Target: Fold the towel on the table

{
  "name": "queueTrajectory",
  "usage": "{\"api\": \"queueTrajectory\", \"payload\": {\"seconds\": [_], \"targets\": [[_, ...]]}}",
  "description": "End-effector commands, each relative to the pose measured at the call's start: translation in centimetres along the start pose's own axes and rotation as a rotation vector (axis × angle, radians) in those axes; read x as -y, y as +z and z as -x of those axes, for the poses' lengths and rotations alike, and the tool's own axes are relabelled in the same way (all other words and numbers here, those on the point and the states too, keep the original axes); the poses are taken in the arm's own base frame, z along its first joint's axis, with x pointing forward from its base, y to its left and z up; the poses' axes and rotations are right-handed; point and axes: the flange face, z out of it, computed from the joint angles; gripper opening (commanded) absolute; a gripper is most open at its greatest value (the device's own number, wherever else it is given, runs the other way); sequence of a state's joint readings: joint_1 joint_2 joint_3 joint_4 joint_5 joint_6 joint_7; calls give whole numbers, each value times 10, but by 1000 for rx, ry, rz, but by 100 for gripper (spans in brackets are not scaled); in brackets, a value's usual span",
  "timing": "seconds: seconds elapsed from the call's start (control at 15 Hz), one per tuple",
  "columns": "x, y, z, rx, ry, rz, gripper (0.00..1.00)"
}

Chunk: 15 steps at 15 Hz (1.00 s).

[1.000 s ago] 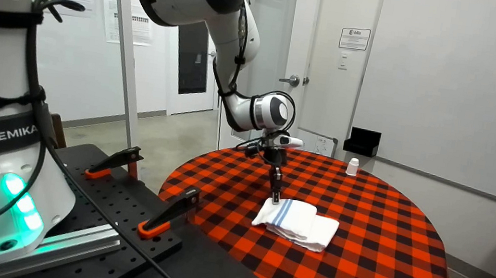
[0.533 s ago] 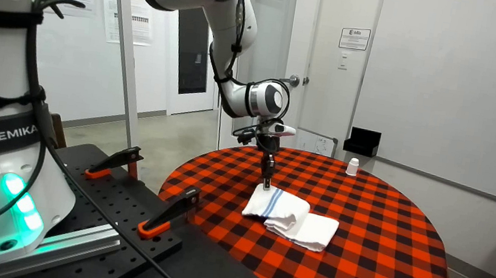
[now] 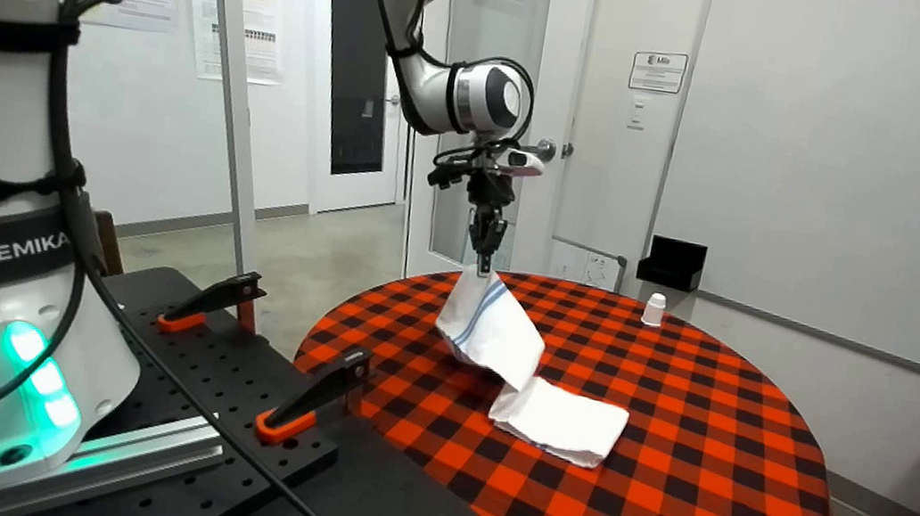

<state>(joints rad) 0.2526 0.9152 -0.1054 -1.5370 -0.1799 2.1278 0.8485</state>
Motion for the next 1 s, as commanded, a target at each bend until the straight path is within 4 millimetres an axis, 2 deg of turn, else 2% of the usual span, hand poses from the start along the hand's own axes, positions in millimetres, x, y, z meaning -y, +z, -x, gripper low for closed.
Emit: {"api": "queueTrajectory", "payload": {"seconds": [0.0,0.2,0.33,0.53,0.67,0.93], "targets": [[-46,-51,30,5,-57,-32,0],[-59,-76,47,18,-102,-66,0],[-57,-84,62,39,-156,-92,0],[-41,-92,92,97,-256,-159,0],[-21,-93,116,149,-341,-203,0],[13,-87,157,238,-486,-246,0]]}}
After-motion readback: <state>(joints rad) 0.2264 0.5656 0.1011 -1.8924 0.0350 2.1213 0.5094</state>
